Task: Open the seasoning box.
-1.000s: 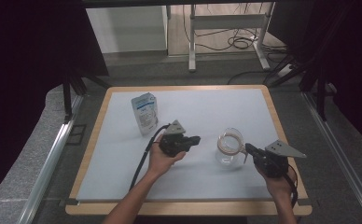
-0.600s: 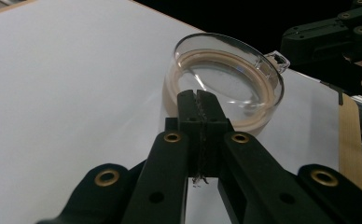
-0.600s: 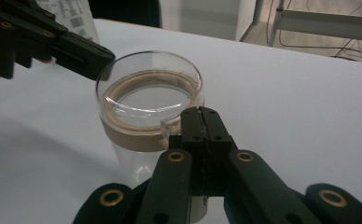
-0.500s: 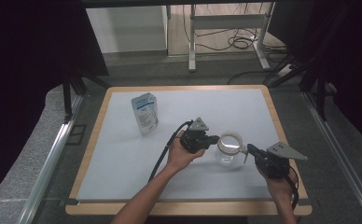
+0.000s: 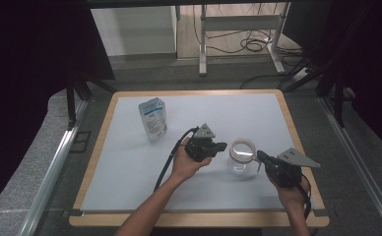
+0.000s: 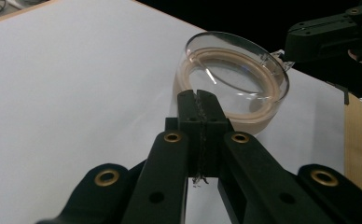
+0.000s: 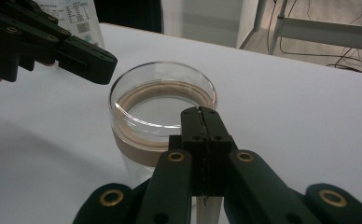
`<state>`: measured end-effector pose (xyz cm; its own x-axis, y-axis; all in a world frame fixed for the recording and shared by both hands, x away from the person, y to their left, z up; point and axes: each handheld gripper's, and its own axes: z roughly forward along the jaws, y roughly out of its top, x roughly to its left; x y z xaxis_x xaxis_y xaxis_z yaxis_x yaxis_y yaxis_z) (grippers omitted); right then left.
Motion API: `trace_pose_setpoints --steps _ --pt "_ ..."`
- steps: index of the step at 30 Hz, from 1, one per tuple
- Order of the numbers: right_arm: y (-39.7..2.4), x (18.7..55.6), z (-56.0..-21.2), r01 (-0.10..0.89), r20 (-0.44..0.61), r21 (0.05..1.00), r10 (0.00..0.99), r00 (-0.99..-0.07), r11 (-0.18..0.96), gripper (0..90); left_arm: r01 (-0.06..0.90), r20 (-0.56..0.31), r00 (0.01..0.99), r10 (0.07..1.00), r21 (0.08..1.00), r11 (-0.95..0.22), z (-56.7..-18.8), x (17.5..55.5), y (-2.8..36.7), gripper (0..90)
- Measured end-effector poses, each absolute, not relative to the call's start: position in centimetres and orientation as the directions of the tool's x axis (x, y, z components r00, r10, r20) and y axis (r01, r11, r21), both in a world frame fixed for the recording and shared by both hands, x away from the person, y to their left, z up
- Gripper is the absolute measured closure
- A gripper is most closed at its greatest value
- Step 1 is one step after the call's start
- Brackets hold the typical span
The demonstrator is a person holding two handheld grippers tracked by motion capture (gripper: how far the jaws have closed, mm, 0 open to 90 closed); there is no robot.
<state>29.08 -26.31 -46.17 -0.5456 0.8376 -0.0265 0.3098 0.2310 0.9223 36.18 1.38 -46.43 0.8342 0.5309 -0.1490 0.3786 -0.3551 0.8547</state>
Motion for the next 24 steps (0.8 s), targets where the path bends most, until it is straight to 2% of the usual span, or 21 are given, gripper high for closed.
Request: trace_pose_setpoints --steps 24 --pt "-26.7 29.0 -46.4 0.308 -0.008 0.928 0.838 -0.546 0.210 90.0 0.388 -0.158 0.840 0.520 0.844 -0.370 -47.0 36.3 0.3 90.0"
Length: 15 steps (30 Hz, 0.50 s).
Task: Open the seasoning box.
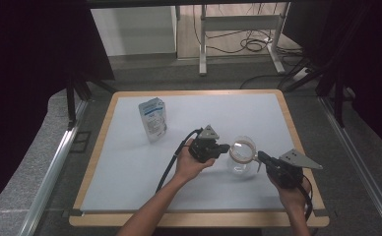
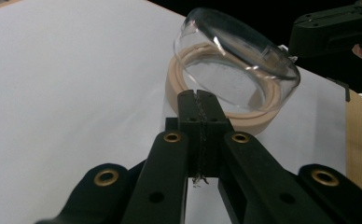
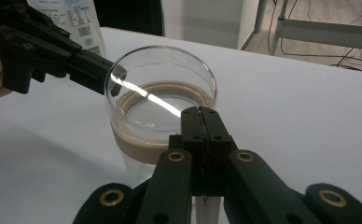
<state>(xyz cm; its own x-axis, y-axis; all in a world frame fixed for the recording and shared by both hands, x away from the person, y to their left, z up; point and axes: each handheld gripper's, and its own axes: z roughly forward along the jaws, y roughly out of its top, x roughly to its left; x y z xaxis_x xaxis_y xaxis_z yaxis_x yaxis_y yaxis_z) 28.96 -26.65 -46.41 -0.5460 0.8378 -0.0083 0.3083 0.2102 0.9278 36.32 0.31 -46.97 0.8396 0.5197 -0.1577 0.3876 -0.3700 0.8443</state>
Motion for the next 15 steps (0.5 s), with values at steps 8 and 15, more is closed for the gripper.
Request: trace_pose_setpoints --steps 8,15 --pt "-26.93 29.03 -46.60 0.309 0.016 0.932 0.833 -0.553 0.187 90.0 0.384 -0.156 0.844 0.513 0.843 -0.376 -46.88 36.39 -0.17 90.0" --pt "-27.06 29.04 -46.69 0.309 0.023 0.934 0.831 -0.556 0.181 90.0 0.371 -0.145 0.848 0.509 0.849 -0.377 -46.47 36.23 -0.46 90.0"
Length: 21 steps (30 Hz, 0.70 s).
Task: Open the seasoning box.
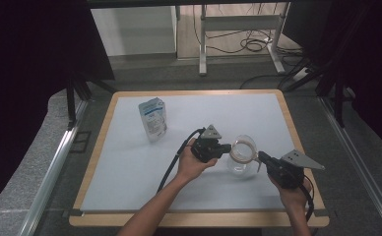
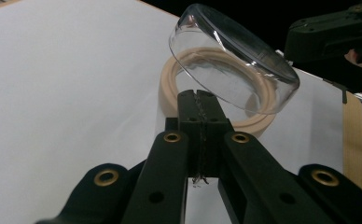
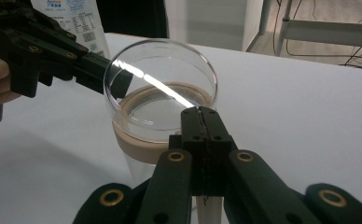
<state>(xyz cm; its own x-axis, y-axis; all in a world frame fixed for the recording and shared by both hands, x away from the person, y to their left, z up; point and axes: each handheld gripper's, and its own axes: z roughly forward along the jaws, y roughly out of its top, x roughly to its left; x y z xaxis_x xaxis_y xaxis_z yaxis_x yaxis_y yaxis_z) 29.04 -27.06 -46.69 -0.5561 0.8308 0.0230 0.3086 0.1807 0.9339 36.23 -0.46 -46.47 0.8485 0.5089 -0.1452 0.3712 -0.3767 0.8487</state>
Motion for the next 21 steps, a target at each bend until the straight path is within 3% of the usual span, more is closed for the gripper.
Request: trace_pose_setpoints --steps 9,21 --pt "-27.1 28.0 -46.6 0.292 0.029 0.942 0.828 -0.561 0.165 90.0 0.351 -0.130 0.861 0.492 0.851 -0.390 -45.5 36.1 -1.3 90.0" --pt "-24.8 25.4 -49.3 0.321 0.037 0.917 0.750 -0.660 0.237 90.0 0.310 -0.086 0.877 0.474 0.854 -0.419 -43.2 35.5 -2.6 90.0"
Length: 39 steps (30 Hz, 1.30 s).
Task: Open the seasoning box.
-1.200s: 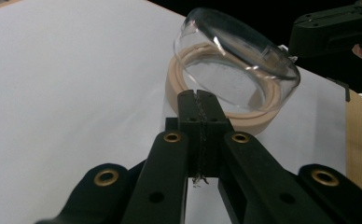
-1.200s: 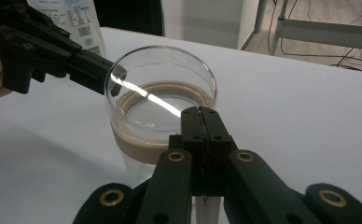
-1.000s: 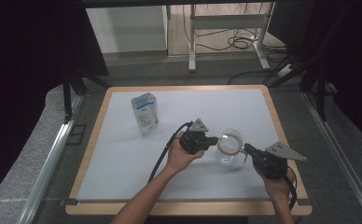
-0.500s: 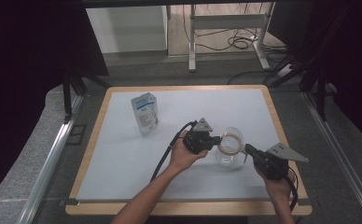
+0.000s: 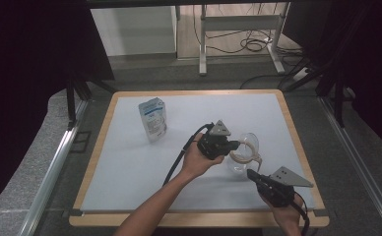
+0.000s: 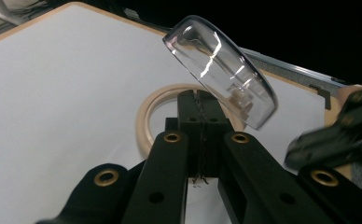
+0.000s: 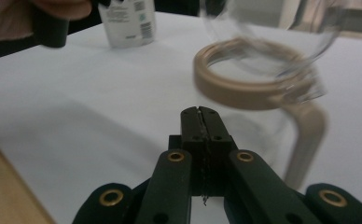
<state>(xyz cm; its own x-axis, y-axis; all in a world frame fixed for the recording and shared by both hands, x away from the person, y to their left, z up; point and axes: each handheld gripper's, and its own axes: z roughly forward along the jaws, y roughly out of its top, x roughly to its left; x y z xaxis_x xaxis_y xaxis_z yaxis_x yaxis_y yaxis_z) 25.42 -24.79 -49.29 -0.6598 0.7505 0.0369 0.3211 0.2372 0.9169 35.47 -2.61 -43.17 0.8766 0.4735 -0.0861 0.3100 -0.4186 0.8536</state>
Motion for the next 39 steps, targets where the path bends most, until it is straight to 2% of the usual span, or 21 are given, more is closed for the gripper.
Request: trace_pose_setpoints --steps 5,16,26,30,35,39 --pt "-24.7 25.7 -50.4 0.345 0.083 0.912 0.725 -0.684 0.221 90.0 0.289 -0.074 0.892 0.446 0.852 -0.436 -42.5 35.1 -4.3 90.0" --pt "-24.9 25.9 -51.3 0.361 0.081 0.903 0.734 -0.675 0.233 89.3 0.274 -0.072 0.906 0.417 0.850 -0.450 -42.6 34.5 -6.1 90.0" --pt "-24.0 25.8 -51.6 0.346 0.047 0.902 0.739 -0.672 0.258 84.2 0.290 -0.089 0.890 0.447 0.867 -0.405 -42.1 34.9 -3.0 90.0" --pt "-23.2 25.6 -51.6 0.332 0.026 0.903 0.737 -0.676 0.272 78.3 0.286 -0.077 0.883 0.462 0.869 -0.403 -42.1 34.7 -1.1 89.9" --pt "-21.7 25.4 -51.6 0.311 0.005 0.905 0.726 -0.687 0.289 58.5 0.296 -0.089 0.872 0.482 0.880 -0.372 -42.4 34.2 2.0 87.5" --pt "-20.1 25.6 -51.9 0.315 0.006 0.900 0.713 -0.701 0.301 46.6 0.290 -0.069 0.853 0.517 0.887 -0.359 -43.0 33.5 4.4 79.0"
